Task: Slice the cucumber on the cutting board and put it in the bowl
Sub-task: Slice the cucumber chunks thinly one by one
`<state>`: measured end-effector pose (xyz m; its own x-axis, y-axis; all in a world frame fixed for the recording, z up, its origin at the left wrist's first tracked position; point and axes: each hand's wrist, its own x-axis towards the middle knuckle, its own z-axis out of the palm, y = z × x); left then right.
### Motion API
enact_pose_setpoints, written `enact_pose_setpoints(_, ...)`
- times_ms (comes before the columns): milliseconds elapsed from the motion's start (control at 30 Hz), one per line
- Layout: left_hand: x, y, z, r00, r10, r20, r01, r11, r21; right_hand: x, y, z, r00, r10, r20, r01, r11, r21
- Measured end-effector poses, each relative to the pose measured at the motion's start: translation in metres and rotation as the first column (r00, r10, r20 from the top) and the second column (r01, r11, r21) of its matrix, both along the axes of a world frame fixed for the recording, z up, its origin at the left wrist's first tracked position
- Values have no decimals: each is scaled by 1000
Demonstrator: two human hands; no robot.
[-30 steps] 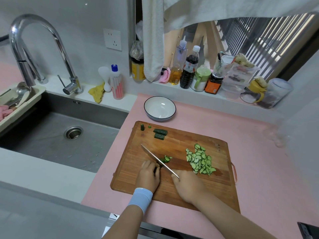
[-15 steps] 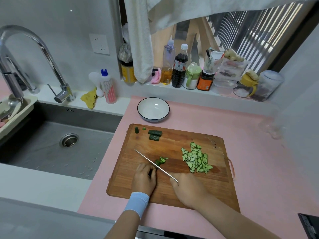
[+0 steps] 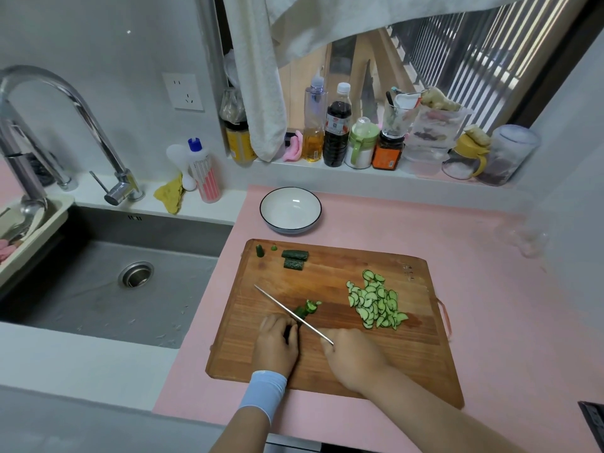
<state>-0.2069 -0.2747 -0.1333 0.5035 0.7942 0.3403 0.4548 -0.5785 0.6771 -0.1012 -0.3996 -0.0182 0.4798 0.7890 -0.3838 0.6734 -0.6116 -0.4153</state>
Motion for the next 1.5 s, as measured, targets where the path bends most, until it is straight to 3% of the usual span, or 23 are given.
enact_pose_setpoints(267, 0, 1, -2, 1000, 16, -19, -16, 1000, -5, -1, -14, 4, 1000, 6, 17, -7, 998, 68)
enact_pose_setpoints(667, 0, 2, -1, 1000, 6, 1, -6, 1000, 0, 2, -2, -7, 1000, -12, -1, 12, 1000, 11)
enact_pose_setpoints(1500, -3, -2, 1, 1000, 25, 3, -25, 1000, 8, 6, -15, -10, 1000, -10, -7, 11, 998, 60)
